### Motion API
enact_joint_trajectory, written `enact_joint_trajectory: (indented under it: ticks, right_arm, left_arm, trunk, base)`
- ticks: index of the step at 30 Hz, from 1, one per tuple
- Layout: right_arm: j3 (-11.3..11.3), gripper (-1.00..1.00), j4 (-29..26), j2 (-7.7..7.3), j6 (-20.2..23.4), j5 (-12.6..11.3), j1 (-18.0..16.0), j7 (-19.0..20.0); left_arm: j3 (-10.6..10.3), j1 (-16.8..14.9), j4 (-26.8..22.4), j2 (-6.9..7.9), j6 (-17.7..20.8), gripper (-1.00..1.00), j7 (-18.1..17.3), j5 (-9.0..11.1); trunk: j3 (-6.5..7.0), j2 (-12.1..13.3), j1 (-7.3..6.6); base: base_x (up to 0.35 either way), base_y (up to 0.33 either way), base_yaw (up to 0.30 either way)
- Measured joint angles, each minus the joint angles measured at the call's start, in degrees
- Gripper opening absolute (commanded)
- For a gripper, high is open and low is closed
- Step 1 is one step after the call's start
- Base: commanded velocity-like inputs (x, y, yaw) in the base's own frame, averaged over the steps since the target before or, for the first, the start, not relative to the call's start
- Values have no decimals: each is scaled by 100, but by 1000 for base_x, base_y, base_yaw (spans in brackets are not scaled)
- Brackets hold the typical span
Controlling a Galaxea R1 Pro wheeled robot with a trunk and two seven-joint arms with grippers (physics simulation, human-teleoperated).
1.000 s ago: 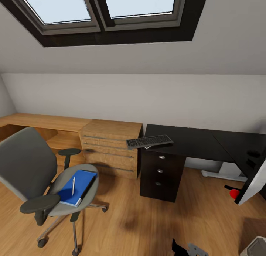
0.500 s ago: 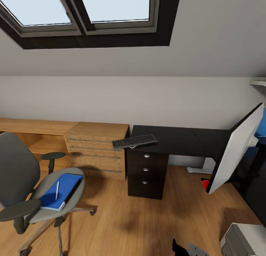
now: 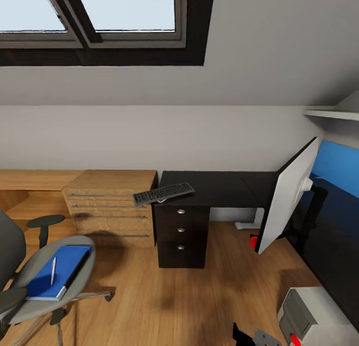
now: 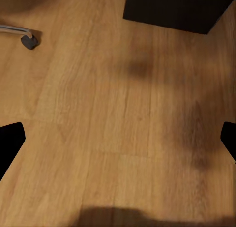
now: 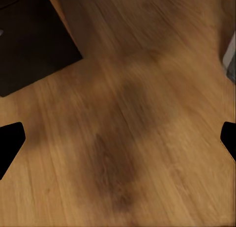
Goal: In the bedroom, organize the workspace by keeping the computer under the desk, ensuring the monitor is on the desk, placing the keyboard on the desk next to the monitor, placing the mouse on the desk next to the keyboard, moving the folder from the swivel chair onto the desk next to the mouse, stacking the notebook on top of the folder with the pen on top of the notebook, and positioning the swivel chair next to the desk.
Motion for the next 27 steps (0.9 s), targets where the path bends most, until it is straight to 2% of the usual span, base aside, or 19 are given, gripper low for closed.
enact_joint_trajectory:
  ticks: [17,27]
  right_arm:
    - [6,100,-3,26,2,0,0,-12]
    - [0,100,-7,35,8,-9,-1,-30]
  left_arm:
    - [0,0,0,9,0,100,21,5]
    - [1,1,-1,13,0,100,21,6]
  trunk:
    - [10,0,0]
    - [-54,0,0]
  base:
    - [0,0,-262]
    - [0,0,-142]
